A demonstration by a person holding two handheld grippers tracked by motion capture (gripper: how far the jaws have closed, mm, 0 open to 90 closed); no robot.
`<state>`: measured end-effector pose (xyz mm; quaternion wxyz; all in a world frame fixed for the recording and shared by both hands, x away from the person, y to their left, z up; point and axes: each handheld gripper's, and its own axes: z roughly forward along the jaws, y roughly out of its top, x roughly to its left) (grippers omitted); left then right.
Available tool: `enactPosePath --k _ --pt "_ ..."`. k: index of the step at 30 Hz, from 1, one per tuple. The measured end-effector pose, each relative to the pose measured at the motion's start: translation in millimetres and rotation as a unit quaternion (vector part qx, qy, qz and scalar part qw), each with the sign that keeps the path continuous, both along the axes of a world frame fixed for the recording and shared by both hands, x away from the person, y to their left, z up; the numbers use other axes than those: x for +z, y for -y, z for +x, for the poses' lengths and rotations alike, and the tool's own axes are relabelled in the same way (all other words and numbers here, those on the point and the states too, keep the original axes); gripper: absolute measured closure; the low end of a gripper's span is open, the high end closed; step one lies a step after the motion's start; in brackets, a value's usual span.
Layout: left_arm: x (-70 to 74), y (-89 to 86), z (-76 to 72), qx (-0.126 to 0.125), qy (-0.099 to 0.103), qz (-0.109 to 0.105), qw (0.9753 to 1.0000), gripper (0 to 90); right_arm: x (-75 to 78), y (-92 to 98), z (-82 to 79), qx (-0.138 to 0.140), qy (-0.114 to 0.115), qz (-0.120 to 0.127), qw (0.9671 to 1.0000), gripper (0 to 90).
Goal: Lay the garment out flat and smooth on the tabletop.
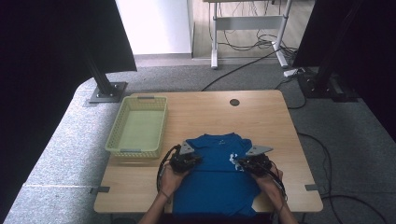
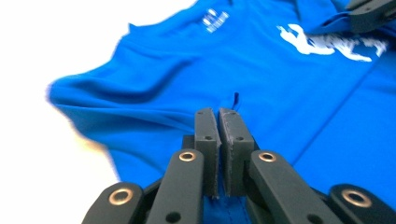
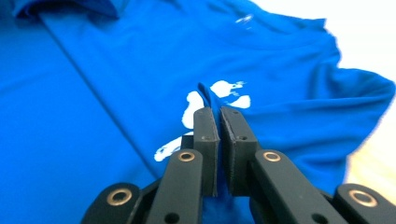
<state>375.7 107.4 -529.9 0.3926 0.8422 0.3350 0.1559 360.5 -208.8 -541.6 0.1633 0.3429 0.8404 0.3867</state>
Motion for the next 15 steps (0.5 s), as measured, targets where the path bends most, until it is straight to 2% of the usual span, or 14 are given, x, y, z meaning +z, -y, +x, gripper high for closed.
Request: enactPosePath --k 4,6,10,15 --pt "11.9 -14.7 -4.2 0.024 0.026 0.007 0.9994 86.1 7.1 13.3 -2.1 -0.020 0.014 0.011 0.9996 85.2" --pt "16.2 -22.7 -7.8 0.037 0.039 0.017 0.9984 86.0 10.4 20.5 -3.8 -0.031 0.021 0.015 0.9992 85.2" --pt "22.0 -38.7 -16.0 0.067 0.064 0.049 0.9946 85.3 17.3 40.2 -7.5 -0.059 0.032 0.026 0.9974 85.1" --pt "22.8 -57.3 -21.7 0.097 0.076 0.076 0.9894 84.5 20.6 69.5 -11.0 -0.103 0.035 0.030 0.9936 85.1"
